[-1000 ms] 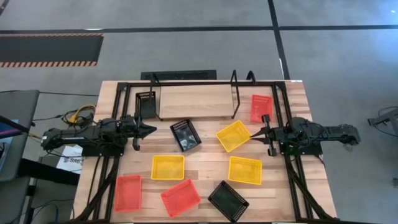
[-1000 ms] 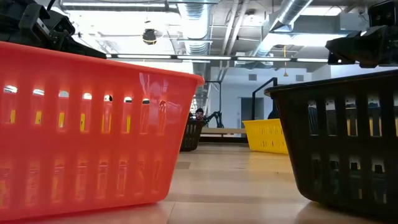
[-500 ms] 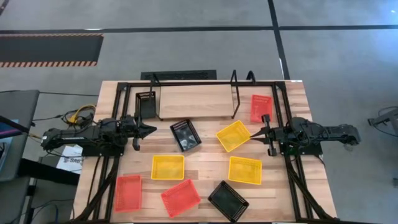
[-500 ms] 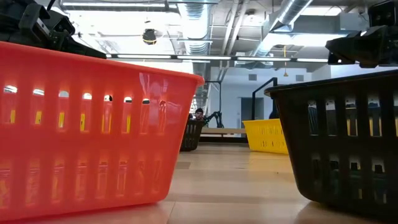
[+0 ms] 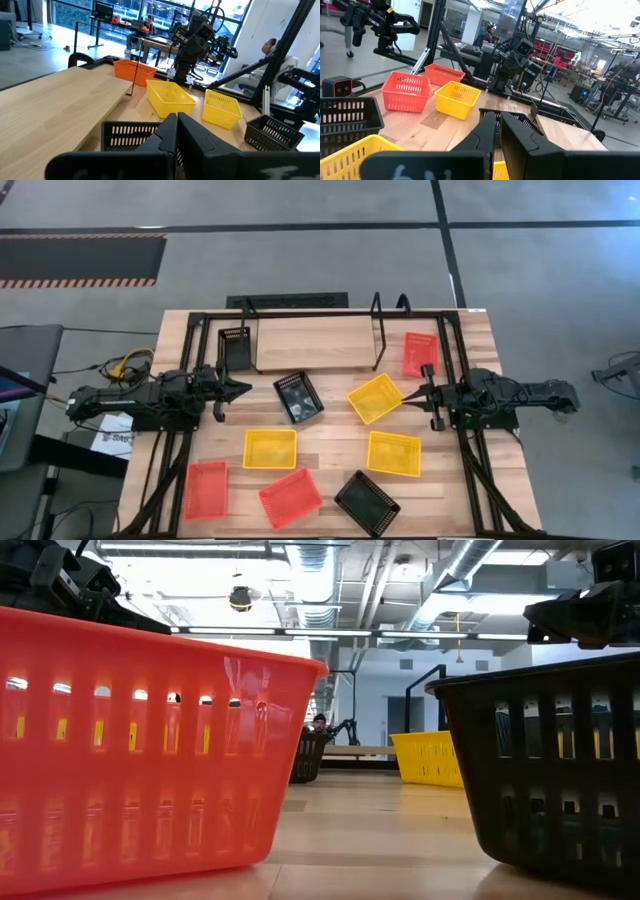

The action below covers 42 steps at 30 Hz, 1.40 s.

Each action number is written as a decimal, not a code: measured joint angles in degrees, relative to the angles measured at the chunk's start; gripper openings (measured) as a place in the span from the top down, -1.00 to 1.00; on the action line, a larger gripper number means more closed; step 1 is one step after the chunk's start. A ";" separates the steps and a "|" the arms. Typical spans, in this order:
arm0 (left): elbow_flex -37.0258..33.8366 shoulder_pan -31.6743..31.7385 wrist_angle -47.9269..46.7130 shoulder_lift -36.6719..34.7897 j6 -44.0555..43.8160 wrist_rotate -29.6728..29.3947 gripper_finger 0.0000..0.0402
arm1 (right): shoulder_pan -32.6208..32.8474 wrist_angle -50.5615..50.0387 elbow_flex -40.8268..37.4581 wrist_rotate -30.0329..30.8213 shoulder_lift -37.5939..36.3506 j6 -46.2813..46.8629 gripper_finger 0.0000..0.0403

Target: Stack baskets on shelf by color

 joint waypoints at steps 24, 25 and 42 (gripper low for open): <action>0.01 0.02 0.01 0.01 0.00 0.00 1.00 | 0.00 -0.01 0.00 0.00 0.01 0.00 0.75; 0.02 0.02 0.00 0.02 0.00 0.02 1.00 | -0.01 0.00 -0.01 0.00 -0.01 0.00 0.75; 0.00 0.01 0.04 0.00 1.14 -0.08 1.00 | 0.02 3.51 0.00 -0.20 0.03 3.75 0.75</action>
